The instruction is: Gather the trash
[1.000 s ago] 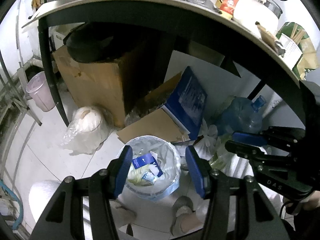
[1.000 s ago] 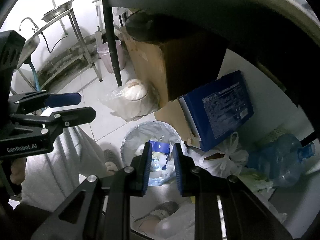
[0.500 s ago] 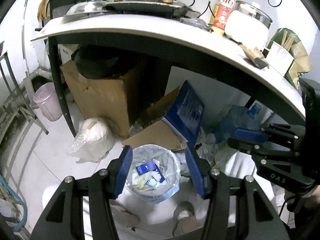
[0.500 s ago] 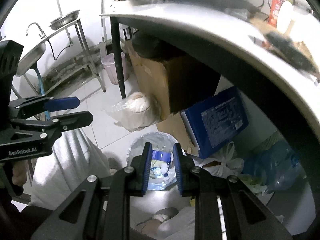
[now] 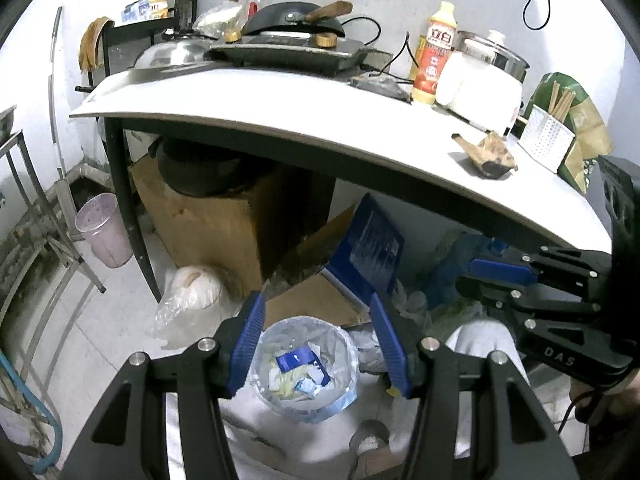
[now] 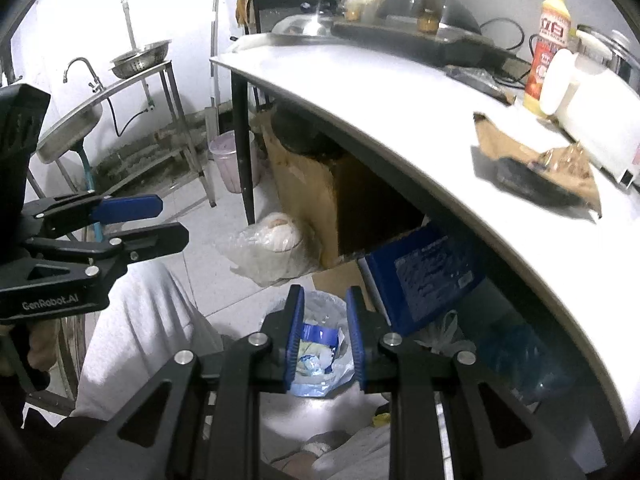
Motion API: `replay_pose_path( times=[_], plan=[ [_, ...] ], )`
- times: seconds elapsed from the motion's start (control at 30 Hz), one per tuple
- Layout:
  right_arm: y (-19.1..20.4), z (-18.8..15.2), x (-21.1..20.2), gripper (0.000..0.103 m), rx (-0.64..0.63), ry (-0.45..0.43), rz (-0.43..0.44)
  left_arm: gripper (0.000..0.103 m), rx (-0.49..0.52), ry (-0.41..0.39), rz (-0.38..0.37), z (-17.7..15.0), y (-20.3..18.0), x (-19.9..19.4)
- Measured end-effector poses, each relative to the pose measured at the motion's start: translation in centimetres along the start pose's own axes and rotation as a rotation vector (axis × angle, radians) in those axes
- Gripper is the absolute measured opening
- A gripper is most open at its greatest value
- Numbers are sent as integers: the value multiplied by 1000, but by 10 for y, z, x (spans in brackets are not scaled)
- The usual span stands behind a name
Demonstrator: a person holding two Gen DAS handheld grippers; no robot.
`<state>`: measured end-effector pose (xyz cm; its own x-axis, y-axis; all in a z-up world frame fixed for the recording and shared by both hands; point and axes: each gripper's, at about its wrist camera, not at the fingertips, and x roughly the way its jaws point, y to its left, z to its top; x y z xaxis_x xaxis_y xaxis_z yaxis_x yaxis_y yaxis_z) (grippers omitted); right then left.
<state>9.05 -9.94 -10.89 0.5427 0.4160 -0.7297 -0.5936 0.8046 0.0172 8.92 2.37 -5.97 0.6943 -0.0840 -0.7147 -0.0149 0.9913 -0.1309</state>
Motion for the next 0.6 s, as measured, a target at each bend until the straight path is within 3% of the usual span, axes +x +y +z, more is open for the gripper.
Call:
replay_pose_path(
  times=[0.23,0.5,0.6],
  plan=[
    [-8,14,-17,27,0,-40,-4,55,13,-39,4,16,-7,-13],
    [-21,32,-35,28,3,-81,-18,55,33,-89,-1,42,-14,-24],
    [-26,38,-39,35,6,-95,-22,55,42,-102,5,51,-17,-25]
  ],
)
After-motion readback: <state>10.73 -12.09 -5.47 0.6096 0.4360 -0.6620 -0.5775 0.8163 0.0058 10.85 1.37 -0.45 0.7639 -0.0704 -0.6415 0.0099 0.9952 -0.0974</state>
